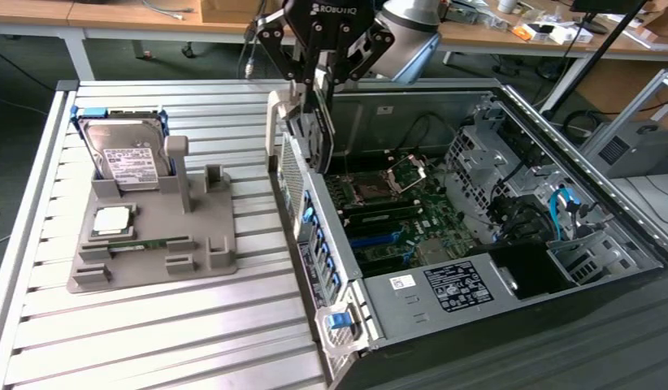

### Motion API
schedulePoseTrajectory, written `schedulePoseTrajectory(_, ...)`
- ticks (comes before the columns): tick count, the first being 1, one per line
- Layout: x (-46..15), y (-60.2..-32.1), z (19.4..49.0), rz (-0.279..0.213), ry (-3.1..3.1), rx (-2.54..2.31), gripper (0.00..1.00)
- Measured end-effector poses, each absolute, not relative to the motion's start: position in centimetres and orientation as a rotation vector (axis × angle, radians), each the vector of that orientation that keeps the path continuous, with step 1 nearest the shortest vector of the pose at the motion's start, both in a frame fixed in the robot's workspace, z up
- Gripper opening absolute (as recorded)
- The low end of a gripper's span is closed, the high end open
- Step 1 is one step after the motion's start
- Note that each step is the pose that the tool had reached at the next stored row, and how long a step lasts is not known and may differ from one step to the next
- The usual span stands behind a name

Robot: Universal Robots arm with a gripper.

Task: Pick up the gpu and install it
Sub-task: 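Pick up the gpu and move the gpu toward the slot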

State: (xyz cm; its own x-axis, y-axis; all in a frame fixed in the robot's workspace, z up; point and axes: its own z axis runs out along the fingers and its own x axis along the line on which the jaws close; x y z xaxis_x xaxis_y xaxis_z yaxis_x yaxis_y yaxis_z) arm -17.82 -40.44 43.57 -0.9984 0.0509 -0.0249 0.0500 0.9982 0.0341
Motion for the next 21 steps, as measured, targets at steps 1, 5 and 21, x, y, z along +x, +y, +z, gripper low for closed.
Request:
schedulePoseTrajectory(1,-17.7,-40.4,43.6,0.052,3.114,0.079,0.27)
schedulePoseTrajectory(5,-17.2,-40.4,43.6,0.052,3.114,0.079,0.27)
schedulePoseTrajectory(21,-15.8,-40.5,43.6,0.052,3.114,0.079,0.27)
